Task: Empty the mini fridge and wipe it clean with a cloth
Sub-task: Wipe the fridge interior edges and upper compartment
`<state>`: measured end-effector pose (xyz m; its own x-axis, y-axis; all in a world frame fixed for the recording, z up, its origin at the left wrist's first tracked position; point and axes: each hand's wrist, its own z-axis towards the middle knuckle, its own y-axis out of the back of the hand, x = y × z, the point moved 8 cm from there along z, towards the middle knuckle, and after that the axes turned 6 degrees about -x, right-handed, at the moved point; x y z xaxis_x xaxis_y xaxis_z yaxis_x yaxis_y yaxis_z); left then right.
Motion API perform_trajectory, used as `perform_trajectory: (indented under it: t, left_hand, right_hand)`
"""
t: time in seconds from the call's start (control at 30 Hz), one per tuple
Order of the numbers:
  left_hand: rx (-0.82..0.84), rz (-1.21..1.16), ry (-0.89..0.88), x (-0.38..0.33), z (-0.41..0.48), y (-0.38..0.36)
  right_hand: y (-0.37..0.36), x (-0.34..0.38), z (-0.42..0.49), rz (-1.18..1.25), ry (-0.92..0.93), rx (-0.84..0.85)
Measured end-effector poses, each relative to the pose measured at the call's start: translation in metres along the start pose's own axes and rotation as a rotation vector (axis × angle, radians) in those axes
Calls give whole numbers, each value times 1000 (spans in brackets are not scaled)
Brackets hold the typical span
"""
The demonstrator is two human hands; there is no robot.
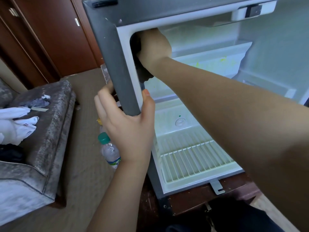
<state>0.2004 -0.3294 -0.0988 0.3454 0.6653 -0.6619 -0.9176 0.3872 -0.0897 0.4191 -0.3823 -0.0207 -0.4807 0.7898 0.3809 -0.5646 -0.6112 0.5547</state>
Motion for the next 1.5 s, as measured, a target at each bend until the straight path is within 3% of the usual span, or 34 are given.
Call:
perform_trajectory:
  t: [0.2,0.43,0.57,0.7,0.8,1.07,1.23,1.4,1.5]
  left_hand:
    - [-1,0,-19,0,0,1]
    - [-10,-11,-11,0,0,1]
    - [-3,-12,-15,-2,0,1]
    - [3,-1,-23,0,0,0]
    - [-7,14,-20,1,0,0]
    - [4,12,-6,2,-1,0]
    - [0,7,-4,1,0,1]
    - [6,6,-2,1,-1,0]
    - [11,-15,1,1,-1,-1]
  right_hand:
    - [18,-30,-3,18,-37,36]
    - [64,-123,-4,6,-296,50]
    - [54,-88,-2,-120,-156,11]
    - [12,-18,-10,172,-116,-35]
    - [-8,2,-11,213,-107,-33]
    - [-1,-10,-2,171,-78,-65]
    - [28,-58,4,76,-90,-113]
    - [55,-129,11,-96,-241,-133]
    - [55,-118,6,-96,-242,-71]
